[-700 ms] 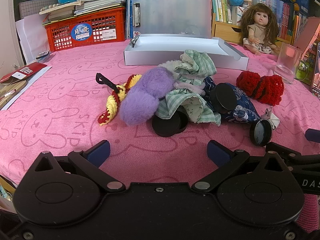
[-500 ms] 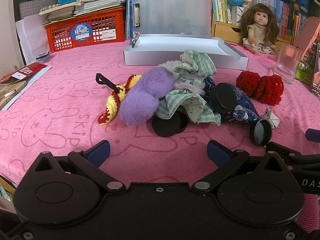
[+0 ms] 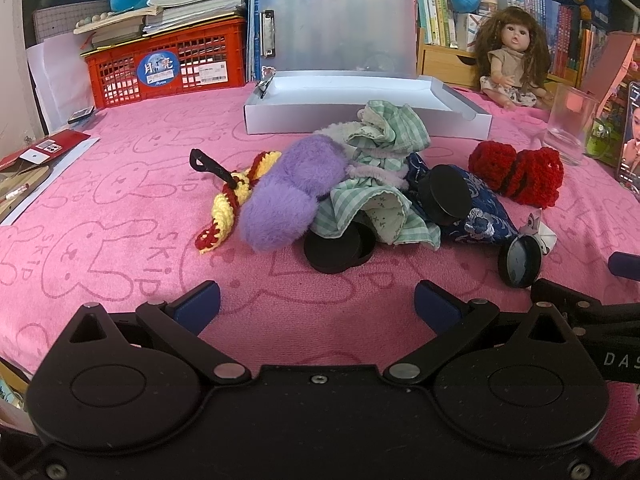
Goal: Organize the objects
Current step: 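Move both tools toward the black lens caps in the pile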
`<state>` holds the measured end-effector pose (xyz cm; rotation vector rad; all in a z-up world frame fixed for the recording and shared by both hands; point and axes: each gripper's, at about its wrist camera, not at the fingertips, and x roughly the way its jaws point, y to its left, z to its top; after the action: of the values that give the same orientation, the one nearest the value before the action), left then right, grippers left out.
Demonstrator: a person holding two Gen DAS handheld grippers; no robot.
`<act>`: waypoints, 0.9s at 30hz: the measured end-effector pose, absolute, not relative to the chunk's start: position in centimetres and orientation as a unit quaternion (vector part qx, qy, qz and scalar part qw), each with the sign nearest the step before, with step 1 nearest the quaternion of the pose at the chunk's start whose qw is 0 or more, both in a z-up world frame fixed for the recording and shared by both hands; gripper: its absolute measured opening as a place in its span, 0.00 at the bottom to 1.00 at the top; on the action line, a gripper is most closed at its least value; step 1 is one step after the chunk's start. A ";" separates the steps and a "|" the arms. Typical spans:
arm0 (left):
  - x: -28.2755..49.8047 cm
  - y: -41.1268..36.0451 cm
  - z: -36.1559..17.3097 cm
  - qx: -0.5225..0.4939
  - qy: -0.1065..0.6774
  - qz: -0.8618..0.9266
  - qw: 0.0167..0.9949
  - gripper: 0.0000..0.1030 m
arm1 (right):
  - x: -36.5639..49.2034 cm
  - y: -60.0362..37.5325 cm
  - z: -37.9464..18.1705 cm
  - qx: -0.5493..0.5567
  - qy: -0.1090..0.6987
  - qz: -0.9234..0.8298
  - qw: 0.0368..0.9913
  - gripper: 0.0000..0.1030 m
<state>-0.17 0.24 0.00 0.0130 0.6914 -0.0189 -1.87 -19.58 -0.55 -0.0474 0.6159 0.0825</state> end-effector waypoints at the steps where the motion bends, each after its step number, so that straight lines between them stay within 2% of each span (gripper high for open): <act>1: -0.2 0.3 0.0 0.007 0.337 -0.011 0.941 1.00 | -1.9 -19.6 -0.6 -0.023 0.303 0.040 0.952 1.00; 15: -0.6 0.7 0.2 0.010 0.326 -0.019 0.945 1.00 | -1.8 -19.6 -0.4 -0.021 0.305 0.043 0.951 1.00; 17: -0.8 0.7 0.5 0.007 0.317 -0.019 0.948 0.94 | -1.8 -19.6 -0.3 -0.020 0.305 0.049 0.951 1.00; 19: -0.8 0.7 0.7 0.005 0.314 -0.021 0.949 0.83 | -2.0 -19.5 -0.1 -0.022 0.300 0.059 0.952 1.00; 23: -1.0 0.6 0.9 0.004 0.311 -0.034 0.950 0.71 | -2.6 -18.8 0.2 -0.034 0.286 0.077 0.955 1.00; 27: -1.2 0.7 1.0 -0.003 0.307 -0.040 0.951 0.51 | -2.9 -18.3 0.5 -0.042 0.278 0.092 0.955 1.00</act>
<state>-1.19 0.69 1.04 -0.0069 0.6250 -0.0815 -2.91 -18.34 0.46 -0.0844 0.5645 0.1878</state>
